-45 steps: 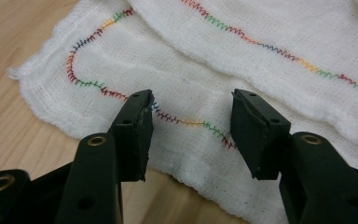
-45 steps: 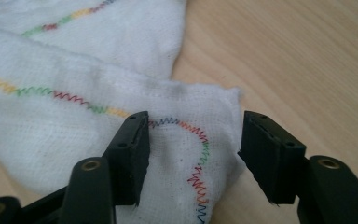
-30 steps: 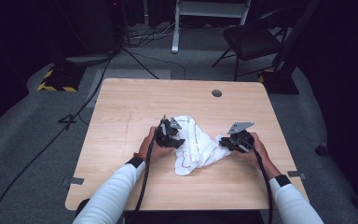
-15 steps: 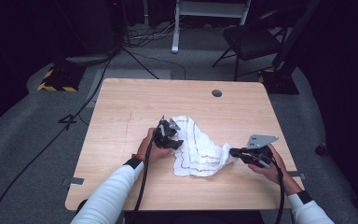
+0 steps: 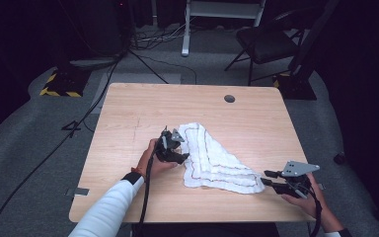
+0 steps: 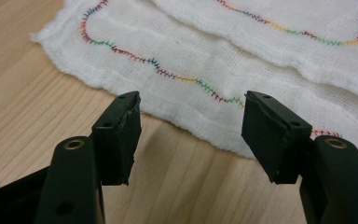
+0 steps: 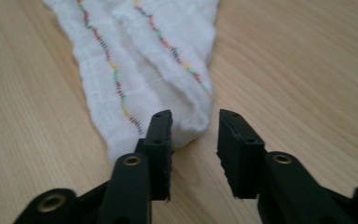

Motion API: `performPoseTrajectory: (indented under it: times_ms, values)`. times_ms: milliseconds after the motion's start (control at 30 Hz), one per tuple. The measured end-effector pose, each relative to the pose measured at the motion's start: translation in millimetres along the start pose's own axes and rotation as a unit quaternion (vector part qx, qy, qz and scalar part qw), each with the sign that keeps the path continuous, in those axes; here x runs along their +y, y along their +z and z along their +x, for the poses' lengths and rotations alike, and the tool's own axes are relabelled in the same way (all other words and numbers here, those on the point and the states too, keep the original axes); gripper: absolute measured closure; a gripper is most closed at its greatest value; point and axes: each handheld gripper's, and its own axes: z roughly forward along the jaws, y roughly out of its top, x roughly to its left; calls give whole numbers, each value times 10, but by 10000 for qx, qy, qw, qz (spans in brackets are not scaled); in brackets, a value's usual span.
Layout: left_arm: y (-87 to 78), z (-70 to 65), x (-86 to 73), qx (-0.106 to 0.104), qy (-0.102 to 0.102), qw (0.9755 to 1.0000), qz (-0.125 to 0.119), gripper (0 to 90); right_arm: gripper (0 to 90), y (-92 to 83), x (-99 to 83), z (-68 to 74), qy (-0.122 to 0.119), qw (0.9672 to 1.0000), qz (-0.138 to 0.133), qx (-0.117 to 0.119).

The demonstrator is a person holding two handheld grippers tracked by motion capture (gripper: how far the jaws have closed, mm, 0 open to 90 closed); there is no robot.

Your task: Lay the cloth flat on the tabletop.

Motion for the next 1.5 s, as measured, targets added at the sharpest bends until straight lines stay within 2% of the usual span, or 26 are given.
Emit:
performPoseTrajectory:
  times_ms: [100, 200, 367, 600, 767, 800, 867, 1000, 1133, 1233, 1333, 1367, 1433, 1500]
  values:
    - [-44, 37, -28, 29, -79, 10000, -39, 350, 591, -41, 83, -3, 15, 9996, -246, -118]
    - [-26, 57, -33, 73, -80, 9999, -43, 340, 583, 27, 196, 36, -149, 9995, -262, -68]
    - [58, 15, -11, 3, 79, 9999, 103, 344, 581, 308, 376, 131, -413, 9990, -60, 171]
    - [92, -11, 7, -61, 82, 9999, 7, 339, 585, 631, 629, 246, -639, 9970, -81, 439]
    - [101, -35, 27, -101, 128, 9999, -6, 338, 588, 912, 839, 389, -857, 9941, -87, 662]
    - [107, -41, 29, -93, 130, 9999, 9, 337, 587, 1009, 916, 456, -965, 9924, -74, 756]
    - [123, -44, 33, -128, 130, 9998, 14, 336, 586, 1043, 943, 479, -999, 9920, -71, 772]
    - [176, -53, 60, -65, 150, 9998, 67, 334, 575, 1235, 1041, 573, -1120, 9892, 22, 942]
    - [216, -33, 125, -290, 56, 9996, -37, 309, 575, 1371, 1080, 618, -1210, 9884, 222, 889]
    - [252, -31, 173, -294, 73, 9995, -67, 304, 578, 1441, 1078, 602, -1220, 9889, 388, 747]
    - [328, -33, 194, -259, 88, 9996, 39, 302, 601, 1494, 1056, 550, -1116, 9903, 507, 651]
    - [345, -36, 196, -259, 70, 9996, 29, 296, 617, 1497, 1048, 531, -1076, 9905, 526, 683]
    - [349, -33, 204, -257, 119, 9996, 33, 293, 711, 1480, 1039, 517, -1057, 9908, 516, 670]
    - [346, -23, 200, -295, 121, 9995, 26, 293, 792, 1454, 1040, 511, -1135, 9905, 539, 564]
